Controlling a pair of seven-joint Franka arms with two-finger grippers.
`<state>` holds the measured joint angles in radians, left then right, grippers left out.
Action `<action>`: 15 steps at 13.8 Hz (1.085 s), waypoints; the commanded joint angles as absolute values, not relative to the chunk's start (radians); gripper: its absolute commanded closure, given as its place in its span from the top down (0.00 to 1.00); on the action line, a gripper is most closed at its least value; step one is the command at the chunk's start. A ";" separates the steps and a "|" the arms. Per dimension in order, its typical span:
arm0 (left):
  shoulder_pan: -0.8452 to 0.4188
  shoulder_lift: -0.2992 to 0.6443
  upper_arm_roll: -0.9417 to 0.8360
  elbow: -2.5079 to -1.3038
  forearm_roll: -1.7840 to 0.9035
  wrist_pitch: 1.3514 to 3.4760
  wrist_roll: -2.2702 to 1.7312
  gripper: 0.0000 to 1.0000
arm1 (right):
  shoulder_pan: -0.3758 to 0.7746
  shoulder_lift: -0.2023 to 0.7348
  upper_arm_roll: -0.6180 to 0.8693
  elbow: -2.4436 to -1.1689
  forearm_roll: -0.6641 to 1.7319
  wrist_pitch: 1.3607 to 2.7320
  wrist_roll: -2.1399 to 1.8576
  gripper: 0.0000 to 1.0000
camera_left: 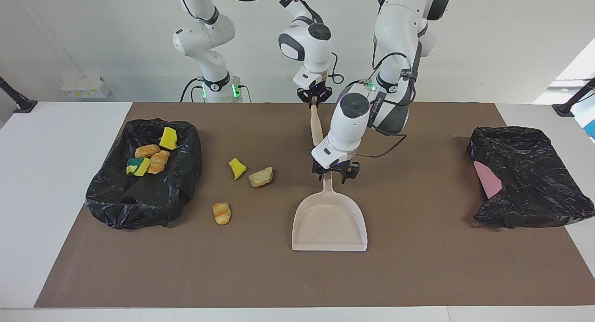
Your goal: Sweep and dump trash in bin
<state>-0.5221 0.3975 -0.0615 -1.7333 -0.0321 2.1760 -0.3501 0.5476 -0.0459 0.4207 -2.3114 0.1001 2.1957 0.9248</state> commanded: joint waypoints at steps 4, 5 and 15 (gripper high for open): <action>-0.522 0.364 -0.043 -1.724 -0.025 2.145 -0.348 0.00 | 0.398 -0.198 0.426 -2.324 0.103 2.060 0.920 0.00; -0.512 0.350 -0.037 -1.724 -0.020 2.143 -0.341 0.00 | 0.370 -0.222 0.426 -2.324 0.103 2.028 0.902 0.00; -0.399 0.259 -0.034 -1.727 -0.020 1.930 0.180 0.00 | 0.010 -0.146 0.426 -2.269 -0.122 1.957 0.680 0.00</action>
<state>-0.4106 0.2854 -0.0286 -1.7179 -0.0309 1.9714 0.0946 0.0962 -0.2119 0.4150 -2.3196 -0.0723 1.9476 0.7751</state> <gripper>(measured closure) 0.692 0.740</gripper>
